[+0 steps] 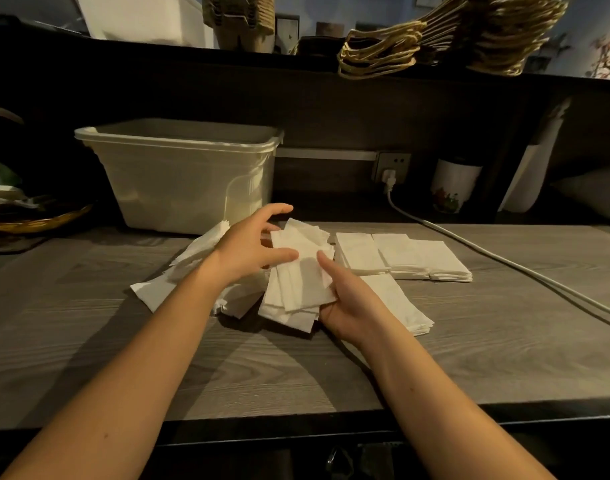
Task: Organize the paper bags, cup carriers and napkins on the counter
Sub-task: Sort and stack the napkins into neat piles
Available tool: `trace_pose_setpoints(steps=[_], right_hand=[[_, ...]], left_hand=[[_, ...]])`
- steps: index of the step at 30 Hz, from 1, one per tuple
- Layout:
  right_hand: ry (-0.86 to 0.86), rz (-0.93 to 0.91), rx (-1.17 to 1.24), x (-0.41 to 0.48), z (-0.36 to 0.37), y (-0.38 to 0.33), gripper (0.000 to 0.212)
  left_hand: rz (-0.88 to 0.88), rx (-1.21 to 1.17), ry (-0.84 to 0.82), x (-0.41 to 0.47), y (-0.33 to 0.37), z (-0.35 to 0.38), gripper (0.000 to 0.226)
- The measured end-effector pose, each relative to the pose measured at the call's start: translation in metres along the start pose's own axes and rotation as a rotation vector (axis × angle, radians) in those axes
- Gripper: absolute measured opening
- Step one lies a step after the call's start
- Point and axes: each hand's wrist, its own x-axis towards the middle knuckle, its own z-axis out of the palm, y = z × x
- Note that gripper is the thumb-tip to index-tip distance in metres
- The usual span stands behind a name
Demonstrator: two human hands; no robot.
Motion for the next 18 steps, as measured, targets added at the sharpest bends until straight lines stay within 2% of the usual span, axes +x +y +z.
trace_pose_setpoints(steps=[3,6,9,13,18], right_hand=[[0.035,-0.072,0.022,0.004,-0.001,0.002,0.032],[0.058,-0.141,0.086,0.006,-0.003,0.000,0.034],[0.044,-0.181,0.053,0.007,-0.005,0.001,0.037],[0.015,-0.160,-0.047,0.005,-0.002,0.004,0.035],[0.027,-0.137,0.009,0.004,-0.003,0.003,0.039]], left_hand=[[-0.031,-0.157,0.144,-0.004,-0.002,0.010,0.060],[-0.158,-0.276,0.087,-0.007,0.000,0.022,0.057],[-0.257,-0.290,0.003,-0.012,0.003,0.039,0.049],[-0.269,-0.292,0.018,-0.016,0.006,0.054,0.025],[-0.272,-0.259,0.035,-0.013,0.001,0.052,0.020]])
